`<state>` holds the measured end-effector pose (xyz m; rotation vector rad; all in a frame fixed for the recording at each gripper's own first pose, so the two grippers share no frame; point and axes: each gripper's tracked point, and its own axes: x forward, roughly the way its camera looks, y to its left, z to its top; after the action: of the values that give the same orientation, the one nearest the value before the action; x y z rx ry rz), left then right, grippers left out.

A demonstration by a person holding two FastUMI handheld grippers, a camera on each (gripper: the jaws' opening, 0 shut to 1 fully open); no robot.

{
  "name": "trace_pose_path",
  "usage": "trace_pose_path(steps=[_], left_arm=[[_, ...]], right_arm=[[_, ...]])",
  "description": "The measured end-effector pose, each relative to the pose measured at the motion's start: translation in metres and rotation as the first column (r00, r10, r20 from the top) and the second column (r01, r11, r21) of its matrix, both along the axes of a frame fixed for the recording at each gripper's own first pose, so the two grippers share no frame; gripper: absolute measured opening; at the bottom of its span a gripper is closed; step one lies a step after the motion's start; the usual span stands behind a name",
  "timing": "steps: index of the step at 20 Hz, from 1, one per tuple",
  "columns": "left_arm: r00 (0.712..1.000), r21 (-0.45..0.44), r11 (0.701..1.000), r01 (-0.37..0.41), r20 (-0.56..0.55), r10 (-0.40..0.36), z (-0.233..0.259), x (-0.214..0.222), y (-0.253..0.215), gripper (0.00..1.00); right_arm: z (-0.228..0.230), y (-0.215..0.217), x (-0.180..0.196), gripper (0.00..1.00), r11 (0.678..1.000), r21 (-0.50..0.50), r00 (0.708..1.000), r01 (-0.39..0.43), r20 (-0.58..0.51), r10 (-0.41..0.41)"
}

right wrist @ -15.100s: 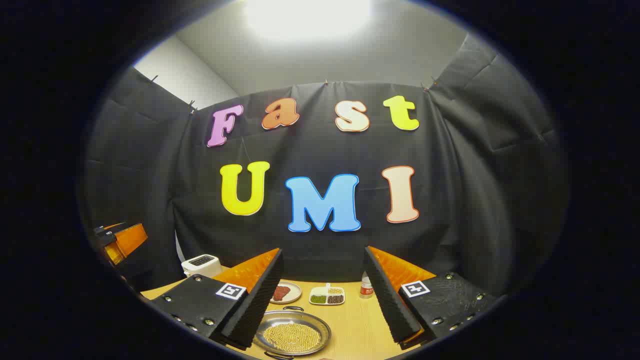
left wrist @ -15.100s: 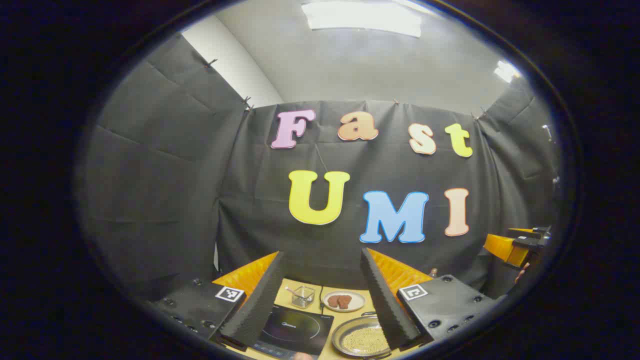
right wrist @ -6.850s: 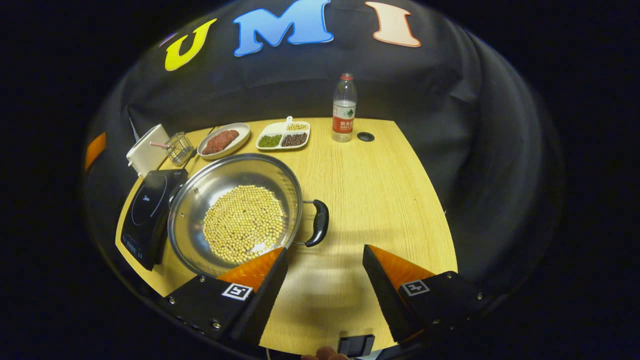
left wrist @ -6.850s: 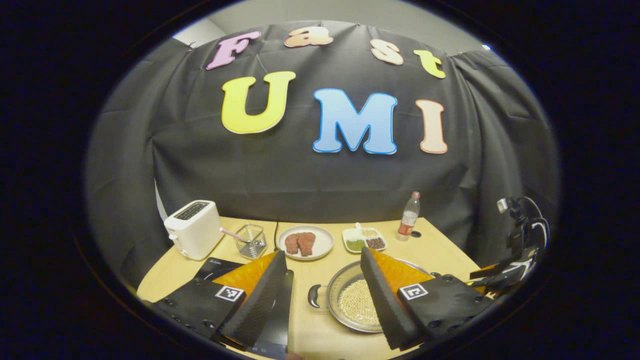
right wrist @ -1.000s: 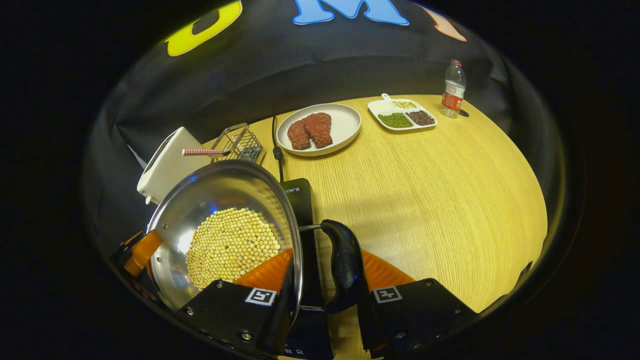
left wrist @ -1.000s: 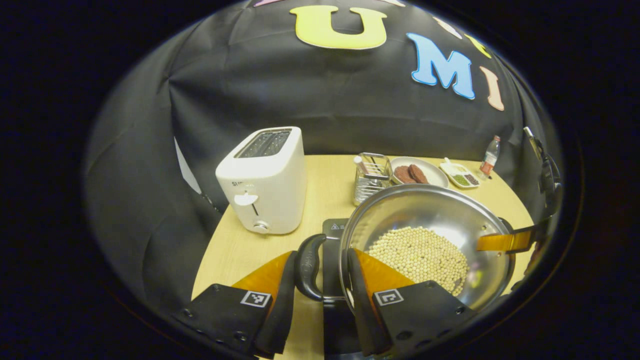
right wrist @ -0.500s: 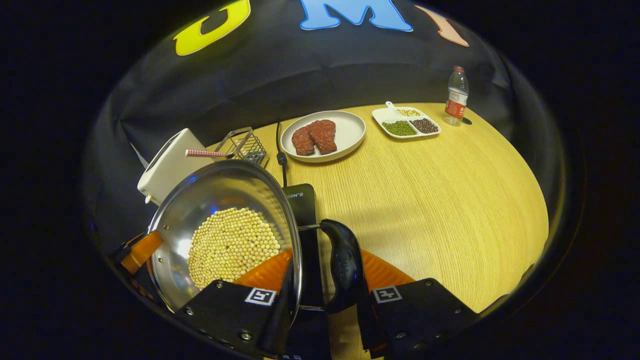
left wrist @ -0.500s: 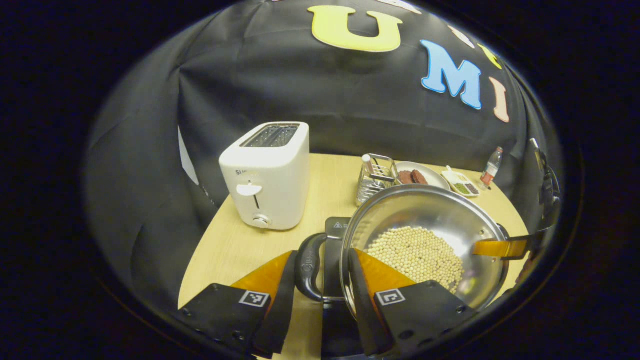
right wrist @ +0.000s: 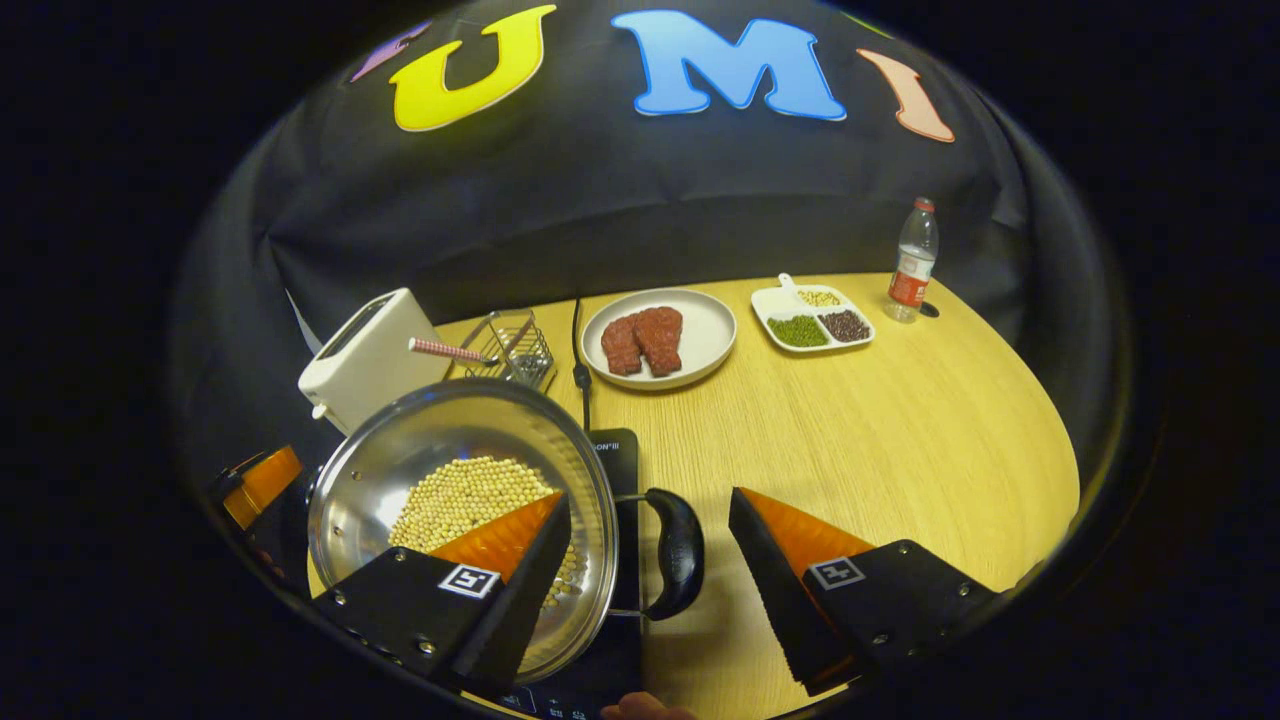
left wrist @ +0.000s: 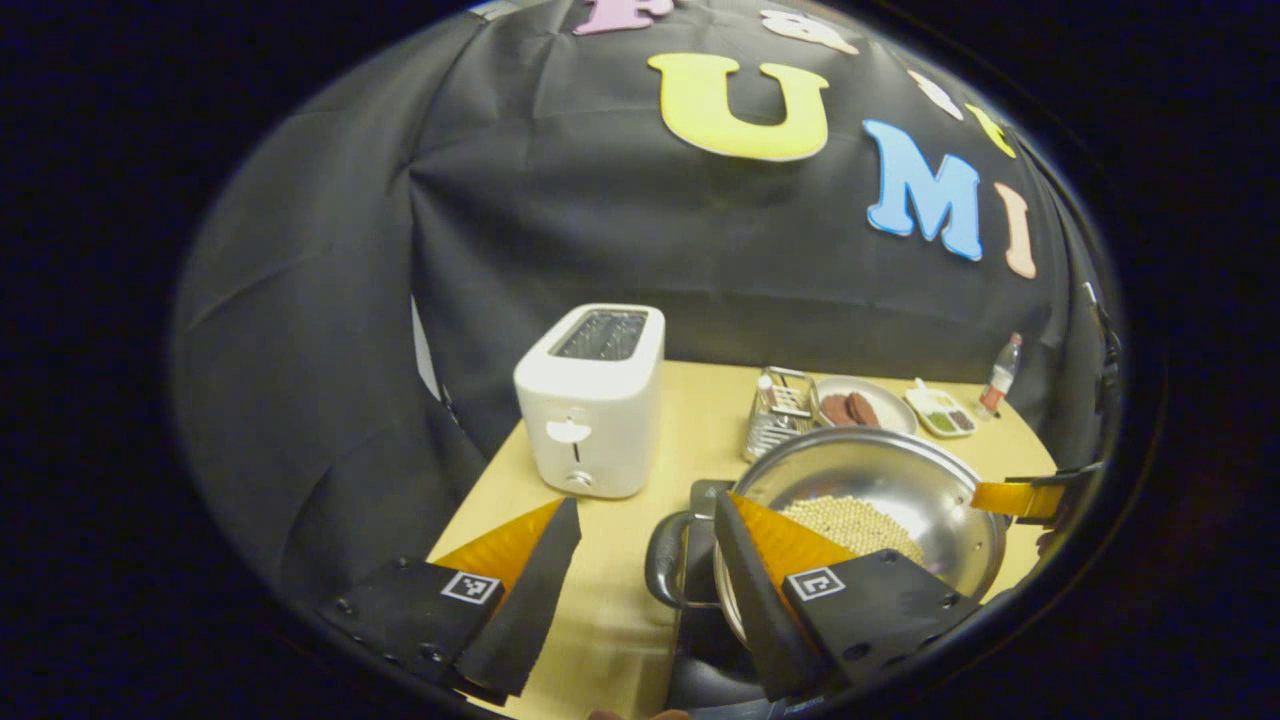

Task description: First push the handle of the pot to place it horizontally, then grasp the pot with both hands and set it on the induction cooktop.

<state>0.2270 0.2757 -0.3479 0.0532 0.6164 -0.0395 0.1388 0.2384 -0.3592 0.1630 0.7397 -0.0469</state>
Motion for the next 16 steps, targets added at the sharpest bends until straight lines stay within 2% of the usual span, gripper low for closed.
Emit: trace_pose_path(steps=[1, 2, 3, 6, 12, 16], left_arm=[[0.999, -0.007, 1.0, -0.013, 0.04, 0.013, 0.02, -0.001, -0.002, 0.91], [0.997, -0.013, 1.0, -0.024, 0.08, 0.025, 0.04, -0.002, -0.008, 0.87], [0.992, -0.02, 0.999, -0.032, 0.117, 0.034, 0.061, -0.003, -0.016, 0.92], [0.972, -0.055, 0.998, -0.026, 0.233, 0.038, 0.127, -0.016, -0.061, 0.92], [0.938, -0.108, 0.993, 0.053, 0.347, -0.012, 0.217, -0.07, -0.199, 0.91], [0.904, -0.076, 0.988, 0.133, 0.418, -0.089, 0.278, -0.097, -0.298, 0.91]], right_arm=[[0.015, -0.008, 0.001, 0.97, 1.0, -0.002, 0.999, 0.003, 0.04, -0.003], [0.032, -0.017, 0.0, 0.97, 1.0, -0.004, 0.997, 0.007, 0.083, -0.006], [0.051, -0.027, -0.002, 0.96, 1.0, -0.006, 0.992, 0.011, 0.128, -0.01], [0.112, -0.068, -0.009, 0.97, 0.999, -0.027, 0.965, 0.031, 0.261, -0.023], [0.234, -0.153, -0.037, 0.96, 0.996, -0.077, 0.885, 0.055, 0.465, -0.012], [0.294, -0.204, -0.062, 0.96, 0.994, -0.088, 0.837, 0.064, 0.547, -0.005]])
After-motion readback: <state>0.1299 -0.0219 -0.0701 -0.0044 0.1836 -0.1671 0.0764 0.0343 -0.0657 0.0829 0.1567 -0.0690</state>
